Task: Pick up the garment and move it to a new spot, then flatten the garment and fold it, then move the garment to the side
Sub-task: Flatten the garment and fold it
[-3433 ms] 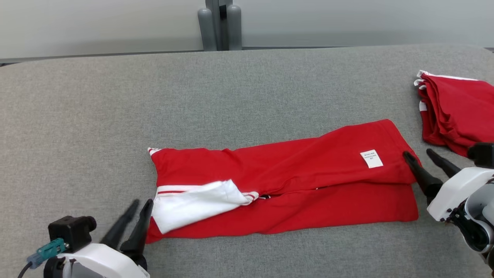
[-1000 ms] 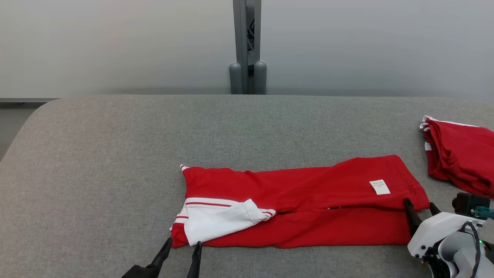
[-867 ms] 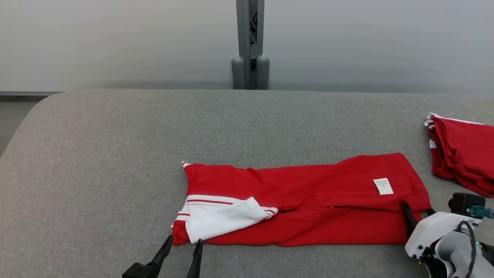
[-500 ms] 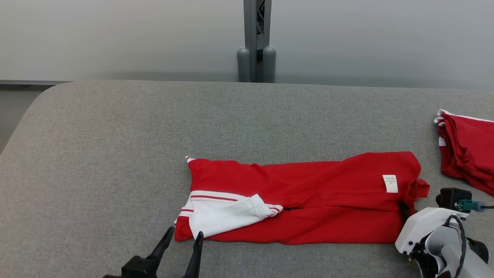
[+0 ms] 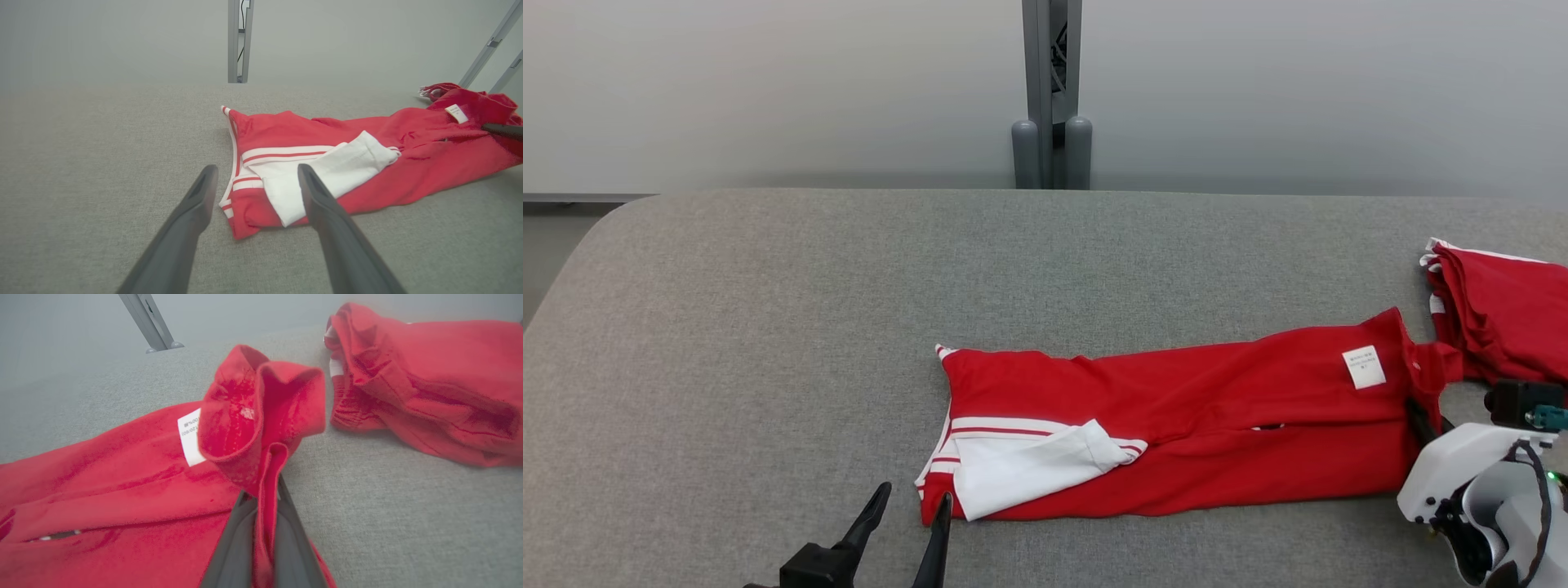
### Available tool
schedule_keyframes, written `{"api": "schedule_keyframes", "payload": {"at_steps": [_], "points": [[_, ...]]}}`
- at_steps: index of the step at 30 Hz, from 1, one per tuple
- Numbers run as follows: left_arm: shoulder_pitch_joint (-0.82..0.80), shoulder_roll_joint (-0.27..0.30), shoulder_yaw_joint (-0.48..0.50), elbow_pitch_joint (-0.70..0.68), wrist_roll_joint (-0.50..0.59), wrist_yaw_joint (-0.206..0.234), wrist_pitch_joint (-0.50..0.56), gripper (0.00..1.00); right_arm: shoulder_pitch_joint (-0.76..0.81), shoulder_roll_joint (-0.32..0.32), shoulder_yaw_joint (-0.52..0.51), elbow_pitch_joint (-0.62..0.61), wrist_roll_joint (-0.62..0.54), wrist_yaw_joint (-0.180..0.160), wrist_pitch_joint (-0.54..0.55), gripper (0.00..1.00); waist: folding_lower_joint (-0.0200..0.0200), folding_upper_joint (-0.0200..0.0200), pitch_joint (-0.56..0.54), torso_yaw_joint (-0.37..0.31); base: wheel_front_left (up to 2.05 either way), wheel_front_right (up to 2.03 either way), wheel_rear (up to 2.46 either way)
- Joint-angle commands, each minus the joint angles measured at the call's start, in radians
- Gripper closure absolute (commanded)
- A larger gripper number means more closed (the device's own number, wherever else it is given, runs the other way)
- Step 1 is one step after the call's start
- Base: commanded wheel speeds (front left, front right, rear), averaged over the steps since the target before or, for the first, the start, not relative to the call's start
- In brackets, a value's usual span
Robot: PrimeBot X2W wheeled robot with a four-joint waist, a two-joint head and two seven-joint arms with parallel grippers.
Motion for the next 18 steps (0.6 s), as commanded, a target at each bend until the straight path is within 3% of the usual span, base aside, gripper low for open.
{"api": "schedule_keyframes", "payload": {"at_steps": [1, 7, 18], "points": [[-0.007, 0.002, 0.0, 0.004, -0.001, 0.001, -0.003, 0.0, -0.016, -0.008, 0.014, -0.021, 0.004, -0.003, -0.014, 1.0, 0.0, -0.0001, -0.007, -0.002, 0.0, 0.0, 0.0], [-0.005, -0.002, -0.004, 0.018, -0.01, 0.002, -0.012, 0.0, -0.015, -0.015, 0.096, -0.129, 0.022, -0.002, -0.032, 1.0, 0.0, -0.0001, -0.039, 0.007, 0.0, 0.0, 0.0], [0.009, -0.003, -0.011, 0.025, -0.026, 0.002, -0.013, 0.0, 0.003, 0.012, 0.193, -0.333, 0.036, -0.002, 0.074, 1.0, 0.0, -0.0001, -0.079, 0.026, 0.0, 0.0, 0.0]]}}
